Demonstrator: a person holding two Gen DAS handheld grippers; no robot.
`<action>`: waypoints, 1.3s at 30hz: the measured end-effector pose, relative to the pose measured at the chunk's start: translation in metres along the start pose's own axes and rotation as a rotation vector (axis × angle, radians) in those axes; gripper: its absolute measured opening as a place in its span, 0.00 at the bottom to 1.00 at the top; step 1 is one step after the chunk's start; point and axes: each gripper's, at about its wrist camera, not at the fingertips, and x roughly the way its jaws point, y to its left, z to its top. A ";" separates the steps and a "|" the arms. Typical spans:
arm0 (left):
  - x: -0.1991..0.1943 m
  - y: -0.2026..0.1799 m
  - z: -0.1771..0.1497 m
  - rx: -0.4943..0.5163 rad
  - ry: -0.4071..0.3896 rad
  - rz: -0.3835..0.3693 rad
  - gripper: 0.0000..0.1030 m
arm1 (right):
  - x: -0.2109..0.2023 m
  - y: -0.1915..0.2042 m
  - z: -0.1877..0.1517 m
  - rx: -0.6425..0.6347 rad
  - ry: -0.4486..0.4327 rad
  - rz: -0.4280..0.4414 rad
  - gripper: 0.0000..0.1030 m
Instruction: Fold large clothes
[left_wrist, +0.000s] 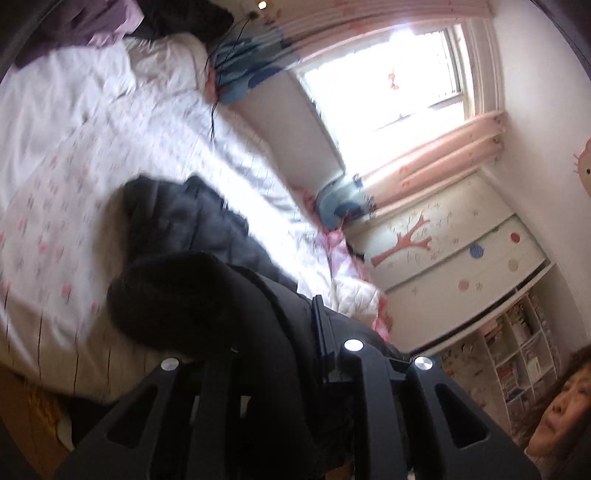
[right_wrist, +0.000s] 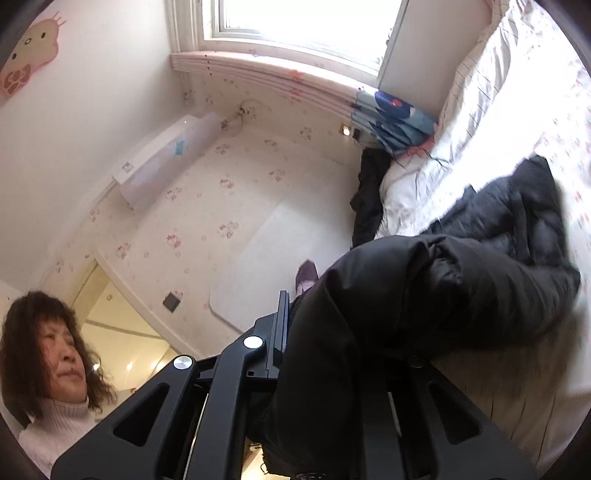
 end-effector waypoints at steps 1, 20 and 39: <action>0.005 -0.001 0.008 0.000 -0.016 0.001 0.17 | 0.006 -0.001 0.007 -0.002 -0.005 -0.002 0.09; 0.115 0.066 0.112 -0.069 -0.152 0.014 0.17 | 0.090 -0.090 0.112 0.044 -0.083 -0.114 0.09; 0.198 0.129 0.158 -0.117 -0.138 0.180 0.17 | 0.148 -0.225 0.160 0.185 -0.095 -0.305 0.10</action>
